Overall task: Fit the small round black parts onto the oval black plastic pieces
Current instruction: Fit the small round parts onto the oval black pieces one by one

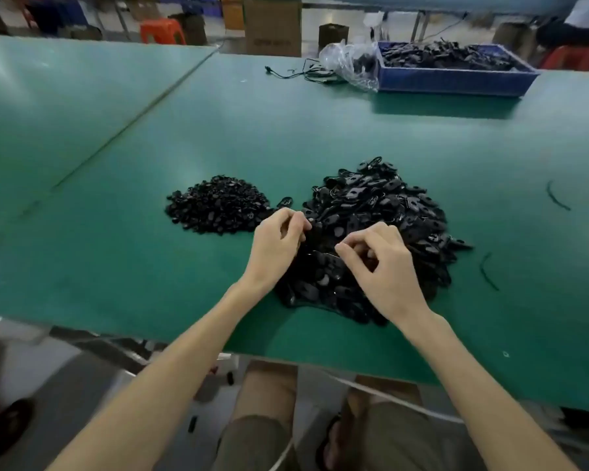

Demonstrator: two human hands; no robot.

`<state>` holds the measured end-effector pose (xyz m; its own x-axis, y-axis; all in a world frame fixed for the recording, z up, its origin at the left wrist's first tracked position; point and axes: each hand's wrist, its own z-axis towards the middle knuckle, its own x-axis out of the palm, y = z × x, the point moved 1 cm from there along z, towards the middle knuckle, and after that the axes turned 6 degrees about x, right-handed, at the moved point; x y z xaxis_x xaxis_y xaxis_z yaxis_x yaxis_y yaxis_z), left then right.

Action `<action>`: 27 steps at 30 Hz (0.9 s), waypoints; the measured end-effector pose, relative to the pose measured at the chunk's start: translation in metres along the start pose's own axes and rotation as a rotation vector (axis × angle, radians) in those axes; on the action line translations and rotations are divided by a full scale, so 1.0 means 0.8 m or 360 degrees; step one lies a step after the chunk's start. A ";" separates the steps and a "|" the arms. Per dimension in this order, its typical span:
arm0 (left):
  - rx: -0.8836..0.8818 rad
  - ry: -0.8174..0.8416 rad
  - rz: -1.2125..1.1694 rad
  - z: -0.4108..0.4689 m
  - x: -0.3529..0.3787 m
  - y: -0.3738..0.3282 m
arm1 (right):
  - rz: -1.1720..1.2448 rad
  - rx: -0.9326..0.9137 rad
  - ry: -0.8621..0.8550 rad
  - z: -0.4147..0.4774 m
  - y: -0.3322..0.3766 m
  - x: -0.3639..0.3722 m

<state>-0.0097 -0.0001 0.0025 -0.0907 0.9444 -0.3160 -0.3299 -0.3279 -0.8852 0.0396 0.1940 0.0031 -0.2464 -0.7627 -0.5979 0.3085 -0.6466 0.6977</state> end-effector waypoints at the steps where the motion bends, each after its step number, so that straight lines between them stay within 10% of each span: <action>1: 0.0007 -0.0017 -0.0081 0.001 -0.001 0.001 | -0.0044 -0.0051 -0.0008 -0.004 0.001 0.004; 16: -0.0171 0.0048 -0.0273 0.000 -0.010 0.014 | -0.0117 -0.0021 0.0002 -0.007 -0.002 0.008; 27: 0.0401 0.0481 0.0359 -0.017 0.007 0.001 | 0.0015 0.0190 -0.0076 -0.004 -0.002 0.005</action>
<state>0.0024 0.0044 -0.0048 0.0797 0.7883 -0.6102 -0.5554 -0.4732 -0.6838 0.0412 0.1920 -0.0015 -0.2887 -0.7666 -0.5736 0.2004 -0.6342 0.7467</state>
